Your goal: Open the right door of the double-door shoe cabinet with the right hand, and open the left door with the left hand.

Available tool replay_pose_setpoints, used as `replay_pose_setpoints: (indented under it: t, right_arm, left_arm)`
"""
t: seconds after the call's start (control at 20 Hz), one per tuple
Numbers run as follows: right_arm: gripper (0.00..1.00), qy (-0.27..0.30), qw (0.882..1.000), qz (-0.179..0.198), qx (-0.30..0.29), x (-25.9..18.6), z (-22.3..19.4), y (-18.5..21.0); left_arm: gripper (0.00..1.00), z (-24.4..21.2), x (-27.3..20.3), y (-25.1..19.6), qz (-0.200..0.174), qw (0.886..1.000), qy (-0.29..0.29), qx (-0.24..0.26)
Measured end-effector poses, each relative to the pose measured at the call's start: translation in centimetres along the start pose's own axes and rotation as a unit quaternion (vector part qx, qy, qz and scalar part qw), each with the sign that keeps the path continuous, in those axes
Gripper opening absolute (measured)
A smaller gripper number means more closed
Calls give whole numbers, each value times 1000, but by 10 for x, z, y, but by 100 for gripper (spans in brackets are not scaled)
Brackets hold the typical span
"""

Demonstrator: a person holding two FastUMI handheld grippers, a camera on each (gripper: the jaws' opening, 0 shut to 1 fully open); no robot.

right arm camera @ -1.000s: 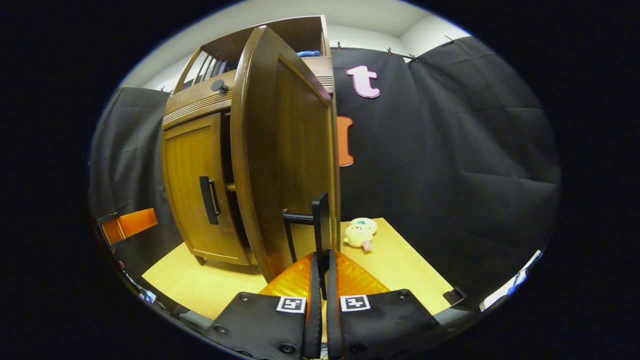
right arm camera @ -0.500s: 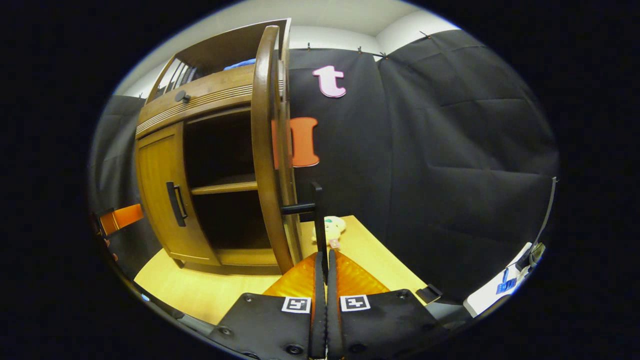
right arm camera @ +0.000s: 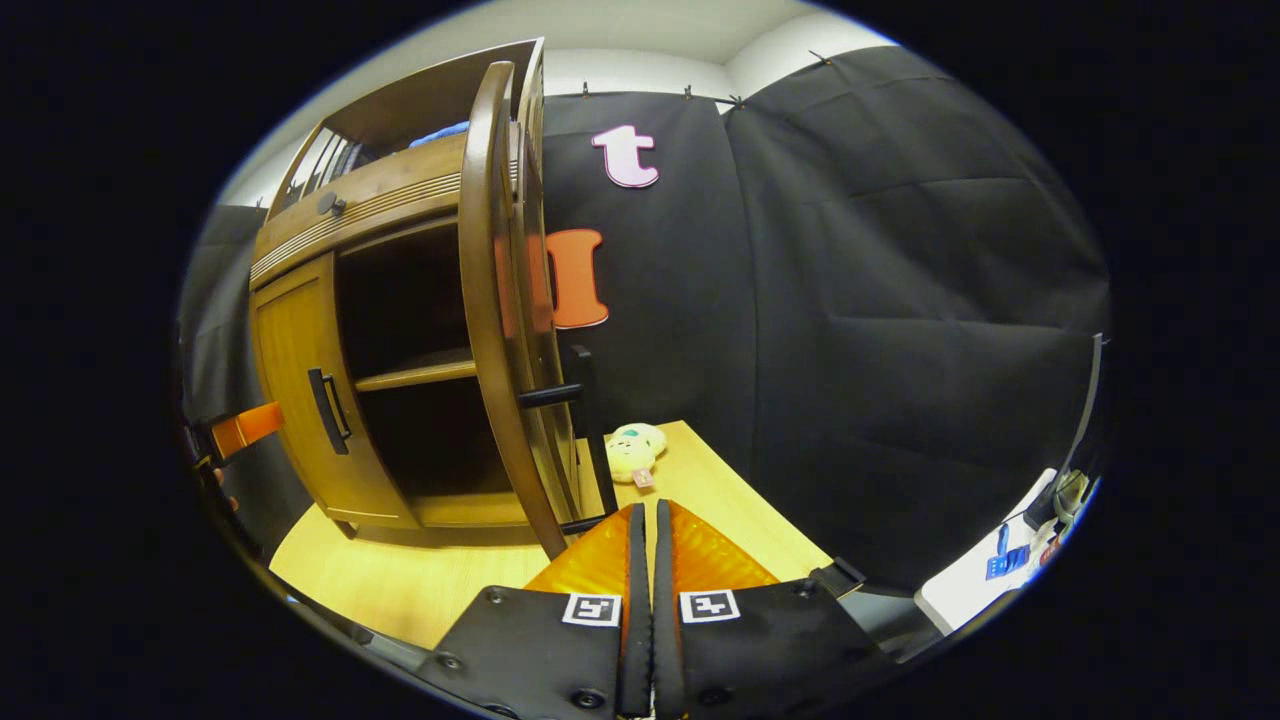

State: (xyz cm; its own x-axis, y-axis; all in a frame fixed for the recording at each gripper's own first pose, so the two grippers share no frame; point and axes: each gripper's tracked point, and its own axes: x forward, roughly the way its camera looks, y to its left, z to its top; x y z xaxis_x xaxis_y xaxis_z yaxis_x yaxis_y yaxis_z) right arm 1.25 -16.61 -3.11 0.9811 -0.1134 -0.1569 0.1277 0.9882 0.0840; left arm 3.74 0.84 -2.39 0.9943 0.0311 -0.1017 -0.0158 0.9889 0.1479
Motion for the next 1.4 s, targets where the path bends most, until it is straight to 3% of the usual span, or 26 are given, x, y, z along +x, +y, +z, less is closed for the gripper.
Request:
replay_pose_setpoints:
  t: [0.15, 0.25, 0.3, 0.5, 0.55, 0.6, 0.8, 1.4]
  right_arm:
    - [8, -6, 1000, -6, -4, -4, 3, -5]
    - [31, -6, 1000, -11, -5, -4, 5, -6]
    - [42, -6, 1000, -10, -5, -4, 4, -5]
    - [75, -4, 1000, -17, -9, -6, 2, -7]
    - [100, -5, 1000, -21, -9, -6, 3, -8]
    - [94, -6, 1000, -23, -8, -7, 3, -9]
    - [100, -1, 1000, -27, -5, -8, 0, -7]
    - [97, 8, 998, -57, 10, -14, -8, -10]
  left_arm:
    - [93, -2, 16, 12, 14, 1000, -4, 7]
    - [98, -5, 29, 19, 22, 1000, -5, 9]
    - [92, -7, 35, 22, 24, 1000, -6, 8]
    - [92, -20, 58, 33, 32, 999, 6, -7]
    - [92, -22, 64, 35, 31, 999, 6, -8]
    - [92, -22, 71, 38, 31, 999, 6, -7]
    - [95, -30, 97, 41, 25, 1000, 12, -6]
    - [90, -58, 139, 48, 7, 999, 37, 7]
